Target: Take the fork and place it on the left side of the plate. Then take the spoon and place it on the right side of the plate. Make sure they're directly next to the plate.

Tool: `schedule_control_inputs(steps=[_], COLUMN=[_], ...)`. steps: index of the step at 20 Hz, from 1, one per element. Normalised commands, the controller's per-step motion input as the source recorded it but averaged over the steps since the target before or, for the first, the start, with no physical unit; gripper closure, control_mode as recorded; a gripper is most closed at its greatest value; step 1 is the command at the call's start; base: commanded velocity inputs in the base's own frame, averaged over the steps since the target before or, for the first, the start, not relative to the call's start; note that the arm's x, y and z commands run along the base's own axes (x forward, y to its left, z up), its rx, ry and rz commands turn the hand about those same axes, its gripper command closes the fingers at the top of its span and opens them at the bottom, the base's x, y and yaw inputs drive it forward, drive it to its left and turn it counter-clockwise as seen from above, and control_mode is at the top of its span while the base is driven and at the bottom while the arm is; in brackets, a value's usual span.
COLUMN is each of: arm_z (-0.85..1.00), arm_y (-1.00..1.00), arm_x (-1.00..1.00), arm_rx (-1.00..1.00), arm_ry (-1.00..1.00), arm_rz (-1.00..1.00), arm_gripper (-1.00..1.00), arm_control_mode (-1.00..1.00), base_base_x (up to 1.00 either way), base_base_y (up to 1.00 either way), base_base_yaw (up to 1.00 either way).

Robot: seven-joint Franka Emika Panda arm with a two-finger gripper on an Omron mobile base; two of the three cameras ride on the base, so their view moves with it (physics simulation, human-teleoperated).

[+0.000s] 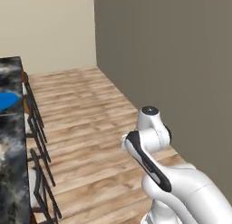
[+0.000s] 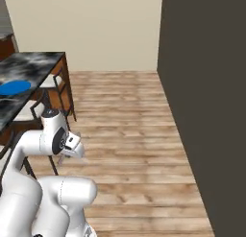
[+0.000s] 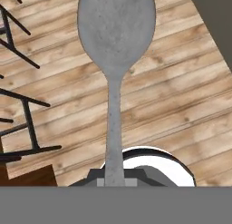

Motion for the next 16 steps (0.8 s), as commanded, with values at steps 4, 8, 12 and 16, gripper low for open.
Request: schedule_control_inputs(steps=[4,8,12,16], arm_z=[0.0,0.0,0.0,0.0], arm_y=[0.0,0.0,0.0,0.0], arm_x=[0.0,0.0,0.0,0.0], arm_rx=[0.0,0.0,0.0,0.0], arm_ry=[0.0,0.0,0.0,0.0], arm_rz=[0.0,0.0,0.0,0.0], arm_gripper=[1.0,1.0,1.0,1.0], arm_control_mode=[1.0,1.0,1.0,1.0], base_base_x=[1.0,1.0,1.0,1.0], base_base_y=[-0.17,-0.45,-0.7,-0.68], base_base_yaw=[0.37,0.29,0.2,0.21])
